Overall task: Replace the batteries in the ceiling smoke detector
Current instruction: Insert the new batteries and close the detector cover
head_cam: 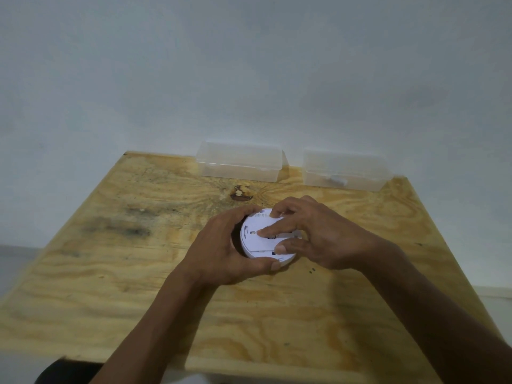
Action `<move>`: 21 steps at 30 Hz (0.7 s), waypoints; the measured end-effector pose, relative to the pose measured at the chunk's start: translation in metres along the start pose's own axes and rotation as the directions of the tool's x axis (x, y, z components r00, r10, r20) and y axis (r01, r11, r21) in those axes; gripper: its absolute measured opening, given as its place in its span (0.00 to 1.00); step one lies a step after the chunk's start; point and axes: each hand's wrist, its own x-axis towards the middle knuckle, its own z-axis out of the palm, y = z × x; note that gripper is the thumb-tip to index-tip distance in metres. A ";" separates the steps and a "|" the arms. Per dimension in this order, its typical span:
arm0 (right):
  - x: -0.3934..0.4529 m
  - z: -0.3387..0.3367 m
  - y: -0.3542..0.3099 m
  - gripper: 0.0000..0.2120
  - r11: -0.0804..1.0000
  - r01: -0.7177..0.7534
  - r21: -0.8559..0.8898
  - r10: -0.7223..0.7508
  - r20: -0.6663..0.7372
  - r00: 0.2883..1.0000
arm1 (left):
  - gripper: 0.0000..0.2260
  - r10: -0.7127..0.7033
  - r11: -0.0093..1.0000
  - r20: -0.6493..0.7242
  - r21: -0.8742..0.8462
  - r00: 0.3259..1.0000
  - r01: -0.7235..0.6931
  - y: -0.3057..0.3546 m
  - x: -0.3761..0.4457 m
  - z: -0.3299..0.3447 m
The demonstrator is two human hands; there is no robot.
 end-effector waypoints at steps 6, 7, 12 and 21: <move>0.001 0.002 -0.005 0.19 0.999 -0.004 -0.039 0.007 0.070 0.998 | 0.28 0.020 1.000 -0.004 -0.020 1.000 -0.020 0.006 0.001 -0.001; 0.002 0.001 -0.005 0.19 0.999 -0.006 -0.044 0.010 0.078 0.997 | 0.28 0.020 0.999 -0.006 -0.025 1.000 -0.020 0.006 0.001 -0.001; 0.002 -0.001 -0.008 0.19 0.999 -0.012 -0.040 0.016 0.100 0.995 | 0.30 0.011 1.000 -0.006 -0.013 1.000 -0.011 0.003 0.000 0.000; -0.002 0.003 -0.008 0.20 0.996 0.004 -0.086 0.003 0.083 0.997 | 0.30 0.001 1.000 -0.003 -0.003 1.000 -0.001 0.003 0.001 0.000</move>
